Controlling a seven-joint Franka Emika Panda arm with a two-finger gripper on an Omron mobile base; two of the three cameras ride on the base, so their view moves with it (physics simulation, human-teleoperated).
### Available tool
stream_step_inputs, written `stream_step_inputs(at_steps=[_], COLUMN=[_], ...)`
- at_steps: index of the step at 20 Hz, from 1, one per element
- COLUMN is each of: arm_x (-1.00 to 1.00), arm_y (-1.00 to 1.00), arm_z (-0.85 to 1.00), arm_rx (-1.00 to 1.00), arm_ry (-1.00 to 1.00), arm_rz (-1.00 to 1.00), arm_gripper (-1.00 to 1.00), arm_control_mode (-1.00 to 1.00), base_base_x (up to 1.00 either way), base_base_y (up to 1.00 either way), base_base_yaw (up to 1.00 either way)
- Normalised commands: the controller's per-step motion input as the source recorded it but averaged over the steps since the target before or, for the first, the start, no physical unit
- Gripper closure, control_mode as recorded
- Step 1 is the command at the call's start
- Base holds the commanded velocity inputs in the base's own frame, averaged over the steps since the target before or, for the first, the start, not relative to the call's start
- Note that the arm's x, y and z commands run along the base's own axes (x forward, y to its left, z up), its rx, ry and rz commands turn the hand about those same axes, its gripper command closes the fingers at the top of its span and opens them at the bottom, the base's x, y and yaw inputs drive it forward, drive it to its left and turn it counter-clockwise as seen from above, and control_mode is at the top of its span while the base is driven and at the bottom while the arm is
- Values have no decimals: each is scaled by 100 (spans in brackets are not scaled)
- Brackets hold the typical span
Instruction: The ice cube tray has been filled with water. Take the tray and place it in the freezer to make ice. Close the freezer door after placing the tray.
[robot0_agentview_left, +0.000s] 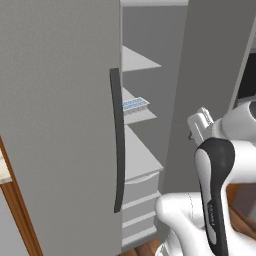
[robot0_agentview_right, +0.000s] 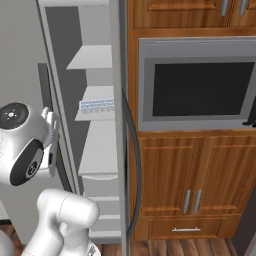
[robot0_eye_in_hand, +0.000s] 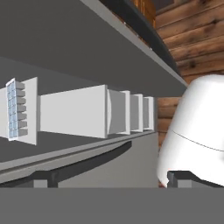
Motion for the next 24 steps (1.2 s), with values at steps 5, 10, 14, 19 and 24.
stream_step_inputs(at_steps=[5, 10, 14, 19, 24], arm_x=[-4, -3, -15, 0, 0], arm_y=[-1, -2, -3, 0, 0], arm_z=[-1, -2, -5, 0, 0], arm_rx=[0, 0, 0, 0, 0], arm_ry=[-5, 0, 0, 0, 0], arm_rz=[0, 0, 0, 0, 0], arm_gripper=[-100, -100, -100, -100, -100], arm_control_mode=[-100, -100, 100, 100, 100], base_base_x=[0, 0, -21, -69, -65], base_base_y=[0, 0, 0, 0, 0], base_base_yaw=[0, 0, 0, 1, 6])
